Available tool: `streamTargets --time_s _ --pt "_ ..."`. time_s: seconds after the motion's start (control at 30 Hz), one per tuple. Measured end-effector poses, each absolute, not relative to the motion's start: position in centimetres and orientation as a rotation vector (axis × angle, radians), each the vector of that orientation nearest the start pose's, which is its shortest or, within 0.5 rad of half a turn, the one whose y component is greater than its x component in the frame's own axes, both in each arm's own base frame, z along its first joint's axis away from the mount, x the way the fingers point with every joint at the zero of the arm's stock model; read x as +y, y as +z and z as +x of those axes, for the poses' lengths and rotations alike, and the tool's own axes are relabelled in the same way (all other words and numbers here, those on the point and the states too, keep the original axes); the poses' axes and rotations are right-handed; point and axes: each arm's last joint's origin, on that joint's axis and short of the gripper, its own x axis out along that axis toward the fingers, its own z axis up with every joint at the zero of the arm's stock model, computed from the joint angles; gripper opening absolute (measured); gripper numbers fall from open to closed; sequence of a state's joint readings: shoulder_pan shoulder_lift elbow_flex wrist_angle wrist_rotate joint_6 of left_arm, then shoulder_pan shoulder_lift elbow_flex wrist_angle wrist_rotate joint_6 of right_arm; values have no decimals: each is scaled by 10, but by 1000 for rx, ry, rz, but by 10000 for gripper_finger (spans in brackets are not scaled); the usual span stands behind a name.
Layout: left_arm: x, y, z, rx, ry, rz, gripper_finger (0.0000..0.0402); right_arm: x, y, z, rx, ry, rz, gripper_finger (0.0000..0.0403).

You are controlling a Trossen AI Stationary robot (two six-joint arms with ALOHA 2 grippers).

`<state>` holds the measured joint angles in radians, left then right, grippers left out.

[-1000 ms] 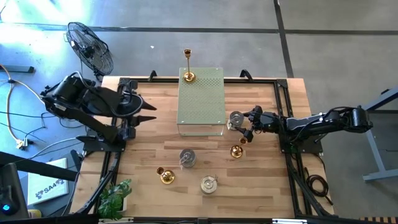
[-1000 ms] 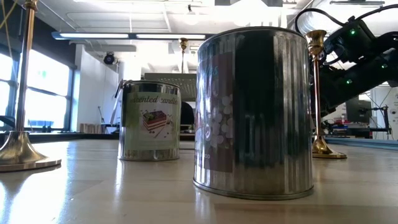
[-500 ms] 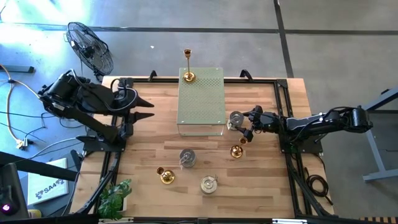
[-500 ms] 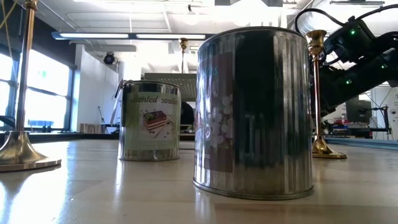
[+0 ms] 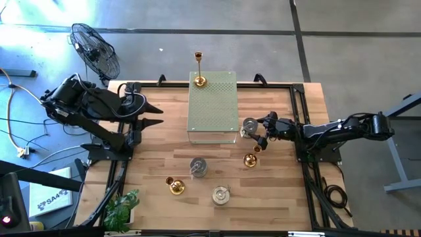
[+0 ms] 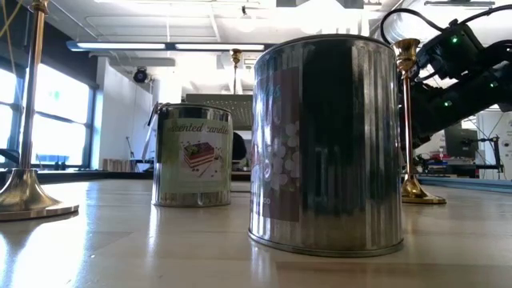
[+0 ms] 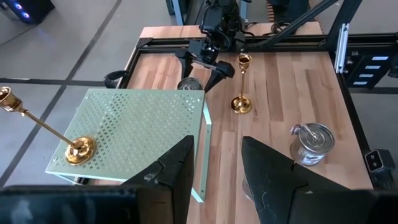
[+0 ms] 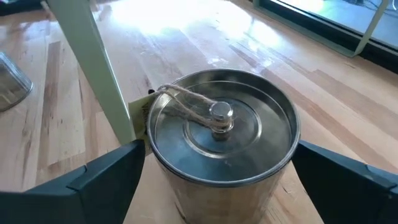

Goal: Pick & Place candle stick holders
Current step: Put the top green scented candle on the shelf

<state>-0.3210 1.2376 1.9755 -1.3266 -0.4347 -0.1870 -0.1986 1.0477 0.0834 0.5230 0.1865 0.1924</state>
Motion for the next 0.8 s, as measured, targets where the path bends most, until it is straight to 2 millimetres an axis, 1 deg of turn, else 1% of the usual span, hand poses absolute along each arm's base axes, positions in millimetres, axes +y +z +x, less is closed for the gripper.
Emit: streamTargets --time_s 0.2,0.47,0.8 --pt "-35 511 144 525 162 58 131 -38 124 160 401 -437 223 397" --pt "-30 514 136 495 222 70 131 -38 124 160 397 -442 221 397" --pt "-28 516 131 480 231 68 131 -38 126 160 384 -444 194 397"
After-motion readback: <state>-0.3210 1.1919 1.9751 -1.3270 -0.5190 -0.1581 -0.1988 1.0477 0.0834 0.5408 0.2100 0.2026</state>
